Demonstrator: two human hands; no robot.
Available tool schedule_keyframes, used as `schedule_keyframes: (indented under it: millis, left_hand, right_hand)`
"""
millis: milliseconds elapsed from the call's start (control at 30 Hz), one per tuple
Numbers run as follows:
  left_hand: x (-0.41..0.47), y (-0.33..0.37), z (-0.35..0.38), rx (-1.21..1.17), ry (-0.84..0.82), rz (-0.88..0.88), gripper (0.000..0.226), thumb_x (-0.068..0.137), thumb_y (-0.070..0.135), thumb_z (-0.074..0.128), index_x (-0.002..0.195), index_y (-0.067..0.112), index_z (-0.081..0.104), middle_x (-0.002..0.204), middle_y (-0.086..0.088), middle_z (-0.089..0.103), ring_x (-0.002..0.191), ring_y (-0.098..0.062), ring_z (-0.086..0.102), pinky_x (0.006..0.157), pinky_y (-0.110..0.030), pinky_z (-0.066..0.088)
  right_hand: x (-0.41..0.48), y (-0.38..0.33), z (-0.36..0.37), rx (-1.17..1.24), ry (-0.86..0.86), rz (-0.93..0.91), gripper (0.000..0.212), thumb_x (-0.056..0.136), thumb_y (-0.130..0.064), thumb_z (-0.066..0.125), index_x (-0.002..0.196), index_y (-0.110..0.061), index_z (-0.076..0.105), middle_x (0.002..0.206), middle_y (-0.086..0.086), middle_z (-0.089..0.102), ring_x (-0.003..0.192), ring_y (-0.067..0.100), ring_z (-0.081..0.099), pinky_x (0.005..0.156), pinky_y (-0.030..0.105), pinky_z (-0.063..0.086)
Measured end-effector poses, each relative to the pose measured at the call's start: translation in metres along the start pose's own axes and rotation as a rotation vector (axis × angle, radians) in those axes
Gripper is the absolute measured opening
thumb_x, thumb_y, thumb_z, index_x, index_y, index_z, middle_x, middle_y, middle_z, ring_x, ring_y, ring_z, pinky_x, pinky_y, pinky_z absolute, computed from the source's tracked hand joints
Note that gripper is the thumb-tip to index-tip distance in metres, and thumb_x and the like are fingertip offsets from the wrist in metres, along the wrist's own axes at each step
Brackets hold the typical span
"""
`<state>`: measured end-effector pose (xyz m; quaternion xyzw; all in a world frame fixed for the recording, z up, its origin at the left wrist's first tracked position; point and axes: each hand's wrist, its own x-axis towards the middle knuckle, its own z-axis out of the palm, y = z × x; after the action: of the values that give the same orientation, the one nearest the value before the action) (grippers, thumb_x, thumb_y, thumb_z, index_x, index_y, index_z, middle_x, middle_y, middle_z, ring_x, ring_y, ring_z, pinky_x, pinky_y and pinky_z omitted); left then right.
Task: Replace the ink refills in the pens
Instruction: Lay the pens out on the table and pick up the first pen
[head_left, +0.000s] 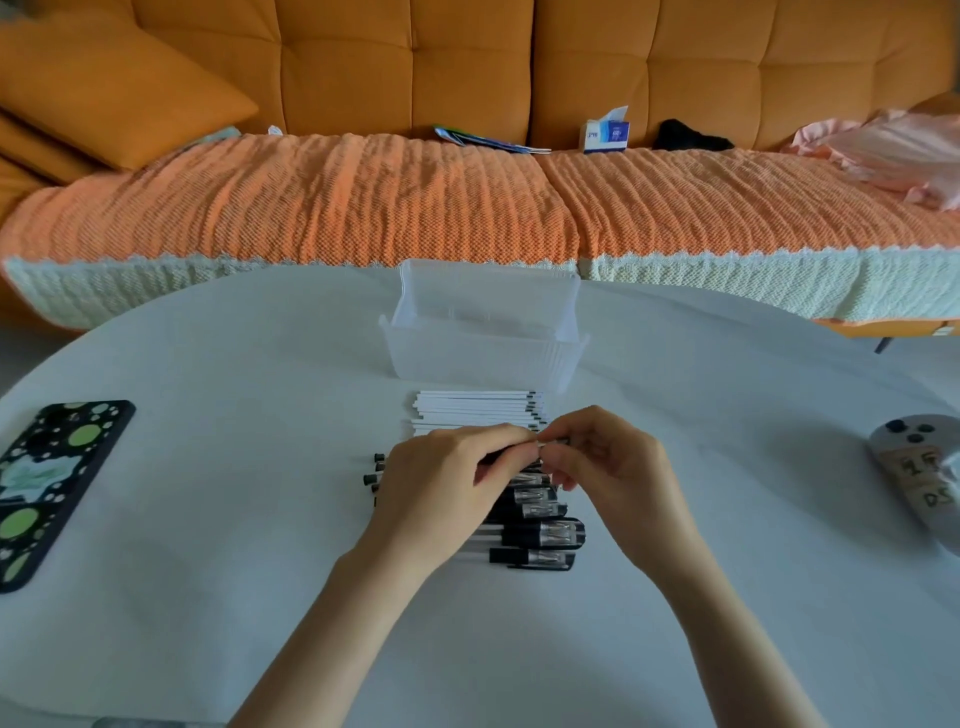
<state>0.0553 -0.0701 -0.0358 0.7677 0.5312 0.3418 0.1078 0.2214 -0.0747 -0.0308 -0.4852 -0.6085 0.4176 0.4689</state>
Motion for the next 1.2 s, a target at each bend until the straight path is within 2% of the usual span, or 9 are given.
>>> schedule_keyframes:
  millis: [100, 200, 300, 400, 533, 733, 933, 1067, 1200]
  left_hand:
    - [0.0, -0.001, 0.002, 0.002, -0.005, 0.01, 0.032, 0.084, 0.061, 0.045, 0.098, 0.043, 0.068, 0.064, 0.016, 0.065, 0.054, -0.002, 0.047, 0.051, -0.022, 0.046]
    - [0.0, 0.0, 0.0, 0.002, -0.08, -0.006, 0.041, 0.083, 0.067, 0.04, 0.105, 0.043, 0.064, 0.062, 0.017, 0.058, 0.061, 0.006, 0.047, 0.053, -0.016, 0.037]
    - [0.0, -0.005, -0.006, 0.023, -0.138, -0.038, 0.056, 0.074, 0.072, 0.034, 0.116, 0.04, 0.052, 0.074, 0.017, 0.058, 0.063, 0.016, 0.049, 0.054, -0.008, 0.033]
    - [0.001, -0.008, -0.01, 0.017, -0.132, -0.064, 0.04, 0.082, 0.057, 0.047, 0.111, 0.03, 0.045, 0.088, 0.018, 0.06, 0.063, 0.008, 0.053, 0.056, -0.007, 0.035]
    - [0.0, -0.008, -0.012, 0.021, -0.159, -0.045, 0.019, 0.087, 0.04, 0.057, 0.097, 0.028, 0.047, 0.091, 0.015, 0.064, 0.074, -0.004, 0.059, 0.066, -0.024, 0.047]
    - [0.0, -0.006, -0.003, -0.039, -0.13, 0.056, 0.014, 0.08, 0.035, 0.069, 0.087, 0.032, 0.058, 0.087, 0.019, 0.061, 0.077, -0.007, 0.058, 0.065, -0.014, 0.043]
    - [0.002, -0.006, 0.003, -0.056, -0.069, 0.086, 0.017, 0.077, 0.034, 0.072, 0.086, 0.033, 0.059, 0.084, 0.017, 0.063, 0.073, -0.005, 0.06, 0.065, -0.019, 0.045]
    - [0.003, -0.006, 0.007, -0.065, -0.048, 0.099, 0.014, 0.076, 0.04, 0.064, 0.087, 0.033, 0.06, 0.083, 0.018, 0.064, 0.071, -0.002, 0.06, 0.062, -0.026, 0.049]
    - [0.006, -0.005, 0.007, -0.083, -0.058, 0.074, 0.016, 0.077, 0.042, 0.06, 0.085, 0.03, 0.068, 0.078, 0.017, 0.067, 0.071, -0.002, 0.06, 0.062, -0.02, 0.045]
  right_hand:
    - [-0.002, 0.002, -0.004, -0.02, 0.024, -0.018, 0.013, 0.08, -0.001, 0.067, 0.079, -0.014, 0.065, 0.067, 0.001, 0.066, 0.059, 0.011, 0.058, 0.062, 0.018, 0.048]
    - [-0.001, 0.005, -0.01, -0.034, 0.033, -0.013, 0.015, 0.081, -0.001, 0.067, 0.08, -0.016, 0.065, 0.066, 0.003, 0.066, 0.058, 0.013, 0.058, 0.062, 0.022, 0.049]
    - [0.002, 0.014, -0.024, -0.072, 0.129, 0.032, 0.015, 0.082, -0.004, 0.066, 0.078, -0.018, 0.064, 0.066, 0.0, 0.067, 0.059, 0.012, 0.059, 0.061, 0.027, 0.048]
    - [0.002, 0.026, -0.043, -0.318, 0.148, 0.068, 0.016, 0.082, -0.015, 0.069, 0.074, -0.029, 0.064, 0.071, -0.011, 0.065, 0.07, 0.008, 0.054, 0.063, 0.017, 0.04]
    - [-0.003, 0.036, -0.052, -0.569, -0.056, 0.151, 0.015, 0.079, -0.023, 0.072, 0.072, -0.034, 0.065, 0.079, -0.008, 0.06, 0.083, 0.013, 0.045, 0.065, 0.016, 0.031]
    - [-0.003, 0.031, -0.048, -0.542, -0.072, 0.118, 0.014, 0.076, -0.032, 0.073, 0.087, -0.039, 0.068, 0.088, -0.014, 0.061, 0.086, 0.003, 0.044, 0.066, 0.013, 0.032]
    - [0.001, 0.009, -0.027, -0.311, -0.068, 0.021, 0.021, 0.072, -0.048, 0.064, 0.087, -0.035, 0.072, 0.08, -0.024, 0.063, 0.077, 0.006, 0.045, 0.065, 0.013, 0.035]
    - [0.003, 0.009, -0.018, -0.305, -0.061, 0.009, 0.004, 0.078, -0.031, 0.07, 0.075, -0.03, 0.073, 0.066, -0.028, 0.059, 0.068, 0.002, 0.043, 0.063, 0.011, 0.033]
    - [0.004, 0.008, -0.015, -0.271, -0.022, -0.007, 0.013, 0.078, -0.018, 0.072, 0.071, -0.029, 0.071, 0.063, -0.027, 0.058, 0.063, 0.002, 0.043, 0.062, 0.011, 0.033]
